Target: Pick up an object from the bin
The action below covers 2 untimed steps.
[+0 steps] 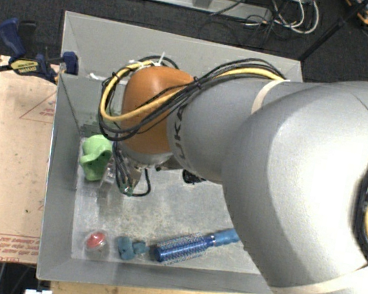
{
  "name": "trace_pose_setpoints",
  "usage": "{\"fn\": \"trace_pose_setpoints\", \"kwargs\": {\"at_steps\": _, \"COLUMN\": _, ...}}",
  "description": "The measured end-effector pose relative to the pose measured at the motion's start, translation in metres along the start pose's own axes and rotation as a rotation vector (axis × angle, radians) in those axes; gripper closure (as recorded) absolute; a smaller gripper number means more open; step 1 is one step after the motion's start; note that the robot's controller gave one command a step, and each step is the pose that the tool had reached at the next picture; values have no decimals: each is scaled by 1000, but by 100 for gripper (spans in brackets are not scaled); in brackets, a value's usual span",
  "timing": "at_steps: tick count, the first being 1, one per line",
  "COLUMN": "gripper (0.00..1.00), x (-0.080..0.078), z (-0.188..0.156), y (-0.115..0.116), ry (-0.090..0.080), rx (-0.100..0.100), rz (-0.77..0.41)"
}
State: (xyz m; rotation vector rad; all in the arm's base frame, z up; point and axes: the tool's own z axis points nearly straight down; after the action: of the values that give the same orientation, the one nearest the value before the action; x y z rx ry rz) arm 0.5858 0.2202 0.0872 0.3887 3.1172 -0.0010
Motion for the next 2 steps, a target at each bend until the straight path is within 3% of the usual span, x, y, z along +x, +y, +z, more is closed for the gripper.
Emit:
{"fn": "trace_pose_setpoints", "kwargs": {"at_steps": 1, "gripper": 0, "x": 1, "z": -1, "y": 1, "ry": -1, "rx": -1, "rz": -2}}
{"fn": "trace_pose_setpoints", "kwargs": {"at_steps": 2, "gripper": 0, "x": -48, "z": 6, "y": 43, "ry": 9, "rx": 7, "rz": -212}}
